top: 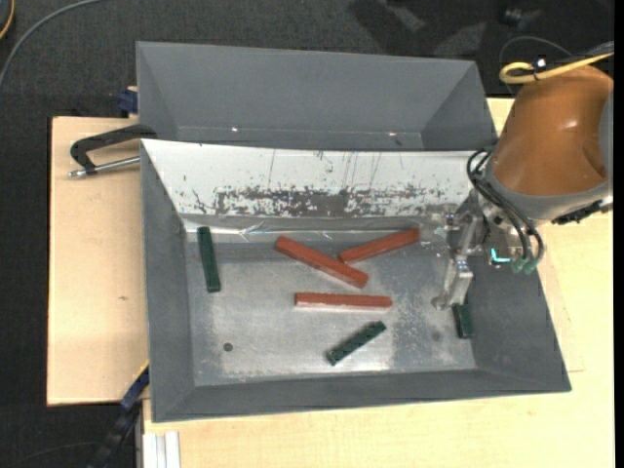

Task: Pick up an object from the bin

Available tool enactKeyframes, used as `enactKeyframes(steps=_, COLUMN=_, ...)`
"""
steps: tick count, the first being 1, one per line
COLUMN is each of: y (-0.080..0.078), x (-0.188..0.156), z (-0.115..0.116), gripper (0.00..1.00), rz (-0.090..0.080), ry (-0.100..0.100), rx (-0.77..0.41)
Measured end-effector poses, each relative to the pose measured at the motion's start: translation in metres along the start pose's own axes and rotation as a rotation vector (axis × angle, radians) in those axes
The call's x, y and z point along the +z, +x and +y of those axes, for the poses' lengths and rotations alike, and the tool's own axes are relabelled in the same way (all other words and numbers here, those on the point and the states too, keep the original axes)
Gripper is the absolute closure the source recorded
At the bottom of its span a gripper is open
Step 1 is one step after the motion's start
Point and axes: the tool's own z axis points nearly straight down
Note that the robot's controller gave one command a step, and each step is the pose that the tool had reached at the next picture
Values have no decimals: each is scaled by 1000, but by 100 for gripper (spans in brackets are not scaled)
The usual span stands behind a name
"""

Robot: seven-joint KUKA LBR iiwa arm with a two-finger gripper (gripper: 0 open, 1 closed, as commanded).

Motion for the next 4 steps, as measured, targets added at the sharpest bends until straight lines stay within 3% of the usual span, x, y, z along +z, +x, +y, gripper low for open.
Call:
enactKeyframes(steps=1, y=19, x=126, z=77, gripper=0, rz=-12, ry=1, rx=-192)
enactKeyframes(steps=2, y=25, x=94, z=97, gripper=0, rz=-15, ry=0, rx=-165)
enactKeyframes(steps=3, y=19, x=86, z=82, gripper=0, rz=-14, ry=2, rx=-266)
enactKeyframes(steps=4, y=20, x=127, z=86, gripper=0, rz=-4, ry=1, rx=-339)
